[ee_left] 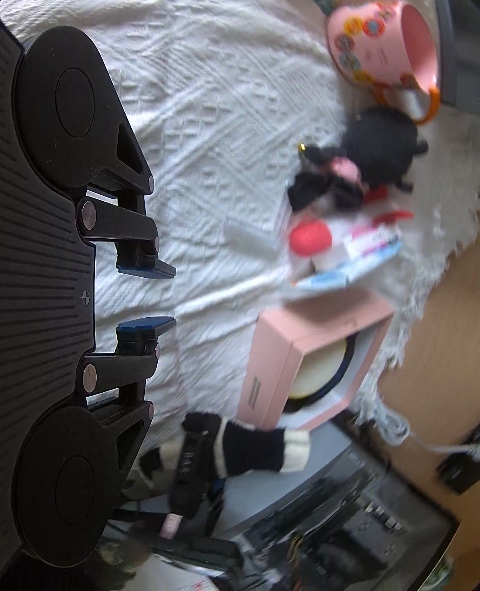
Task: Organize soft objects
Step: 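Carry the striped sock into the pink box and open the right gripper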
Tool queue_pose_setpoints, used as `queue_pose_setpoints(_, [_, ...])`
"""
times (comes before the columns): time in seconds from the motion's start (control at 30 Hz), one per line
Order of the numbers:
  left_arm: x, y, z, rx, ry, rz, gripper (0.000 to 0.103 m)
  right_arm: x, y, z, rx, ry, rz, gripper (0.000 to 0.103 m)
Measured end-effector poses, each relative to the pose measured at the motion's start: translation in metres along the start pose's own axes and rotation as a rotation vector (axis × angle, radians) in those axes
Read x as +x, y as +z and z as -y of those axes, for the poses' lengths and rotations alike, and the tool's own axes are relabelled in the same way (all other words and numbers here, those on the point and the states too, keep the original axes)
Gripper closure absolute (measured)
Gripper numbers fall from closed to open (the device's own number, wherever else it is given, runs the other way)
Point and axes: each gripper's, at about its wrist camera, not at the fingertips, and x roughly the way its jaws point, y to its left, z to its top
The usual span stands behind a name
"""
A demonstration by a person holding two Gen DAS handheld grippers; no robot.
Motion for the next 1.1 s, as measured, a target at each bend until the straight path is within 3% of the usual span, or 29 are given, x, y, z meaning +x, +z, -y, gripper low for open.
queue_pose_setpoints(0.17, [-0.004,-0.001,0.007,0.038,-0.027,-0.001,0.078,-0.042,0.015,0.004,0.054,0.067,-0.009,0.05])
queue_pose_setpoints(0.37, [-0.006,0.001,0.0,0.009,-0.034,0.012,0.078,-0.072,0.098,0.013,0.085,0.125,0.152,0.051])
queue_pose_setpoints(0.5, [-0.007,0.001,-0.002,-0.004,-0.039,0.022,0.078,-0.056,0.151,0.014,0.057,0.079,0.238,0.05])
queue_pose_setpoints(0.6, [-0.011,0.002,-0.002,-0.005,-0.034,0.03,0.078,-0.015,0.17,0.016,0.058,0.084,0.168,0.049])
queue_pose_setpoints(0.7, [-0.014,0.002,-0.009,-0.021,-0.014,0.034,0.078,0.034,0.164,0.018,0.071,0.151,0.023,0.043])
queue_pose_setpoints(0.77, [-0.014,0.001,-0.017,-0.045,0.005,0.029,0.079,0.058,0.151,0.013,0.06,0.095,-0.045,0.042])
queue_pose_setpoints(0.83, [-0.013,0.0,-0.025,-0.069,0.032,0.02,0.079,0.061,0.137,0.006,0.019,0.035,-0.028,0.041])
queue_pose_setpoints(0.93, [-0.012,-0.002,-0.035,-0.096,0.06,0.013,0.078,0.042,0.12,-0.009,-0.053,0.006,0.053,0.031])
queue_pose_setpoints(1.1, [-0.006,0.001,-0.037,-0.096,0.073,0.006,0.078,-0.003,0.094,-0.023,-0.065,0.061,0.139,0.027])
